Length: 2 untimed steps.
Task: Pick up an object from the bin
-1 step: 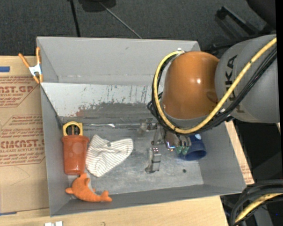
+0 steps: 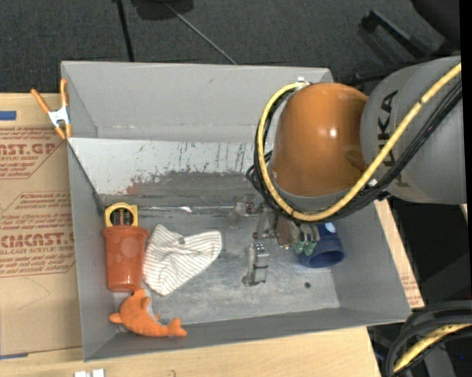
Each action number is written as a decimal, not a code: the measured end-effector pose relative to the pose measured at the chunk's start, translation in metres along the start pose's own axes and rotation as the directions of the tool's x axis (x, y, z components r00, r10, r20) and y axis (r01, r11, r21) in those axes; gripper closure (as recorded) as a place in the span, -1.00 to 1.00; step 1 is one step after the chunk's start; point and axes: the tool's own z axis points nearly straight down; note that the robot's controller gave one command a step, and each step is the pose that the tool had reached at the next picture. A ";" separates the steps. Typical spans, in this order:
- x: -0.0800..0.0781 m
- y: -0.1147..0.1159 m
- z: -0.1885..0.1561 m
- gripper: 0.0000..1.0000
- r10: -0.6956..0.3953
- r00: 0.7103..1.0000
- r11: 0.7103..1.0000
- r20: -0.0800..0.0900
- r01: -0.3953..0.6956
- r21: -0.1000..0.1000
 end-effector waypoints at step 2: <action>-0.036 0.040 0.096 -1.00 -0.024 1.000 1.000 0.004 0.024 -0.001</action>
Offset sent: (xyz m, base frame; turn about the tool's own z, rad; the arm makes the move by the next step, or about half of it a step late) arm 0.0392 0.0463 -0.1118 -0.0067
